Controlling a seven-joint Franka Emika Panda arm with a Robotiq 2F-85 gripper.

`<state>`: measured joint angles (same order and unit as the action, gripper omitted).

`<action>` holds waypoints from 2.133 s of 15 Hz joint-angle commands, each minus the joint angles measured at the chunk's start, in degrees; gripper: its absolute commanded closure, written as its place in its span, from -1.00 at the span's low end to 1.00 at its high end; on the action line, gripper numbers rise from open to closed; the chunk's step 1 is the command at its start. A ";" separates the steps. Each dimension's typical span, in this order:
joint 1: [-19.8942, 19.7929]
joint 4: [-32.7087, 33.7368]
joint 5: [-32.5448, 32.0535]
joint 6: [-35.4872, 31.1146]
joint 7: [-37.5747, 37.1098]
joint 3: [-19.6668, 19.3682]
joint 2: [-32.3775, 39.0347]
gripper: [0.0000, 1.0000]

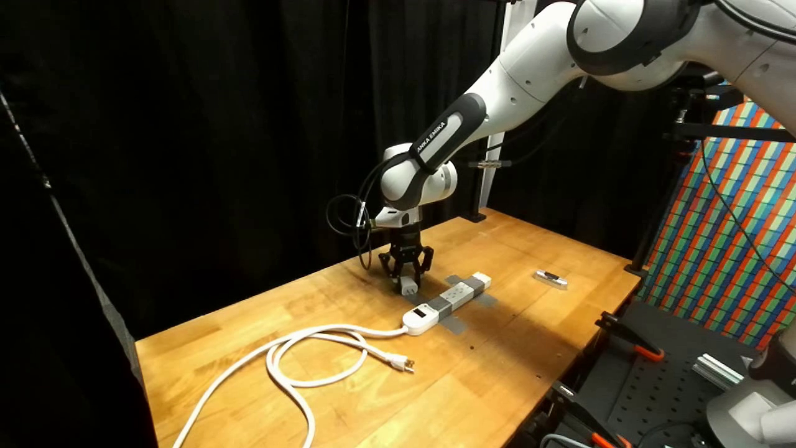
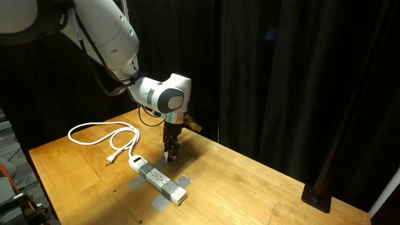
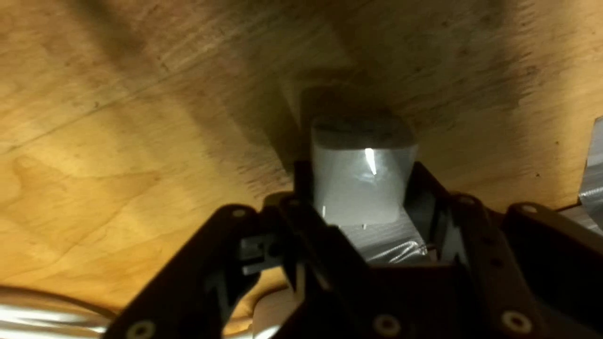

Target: Put the charging adapter on the extension cable

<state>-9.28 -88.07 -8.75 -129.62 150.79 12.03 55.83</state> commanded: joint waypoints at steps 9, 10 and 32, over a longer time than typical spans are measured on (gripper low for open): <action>0.95 5.64 3.15 1.51 0.80 -1.33 2.73 -0.87; 0.95 6.06 3.17 1.78 0.86 -1.32 2.94 -0.99; 5.86 -7.26 -12.02 -27.91 -23.68 -23.94 -7.76 0.55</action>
<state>-7.30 -85.77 -15.06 -152.97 135.05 -4.36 54.95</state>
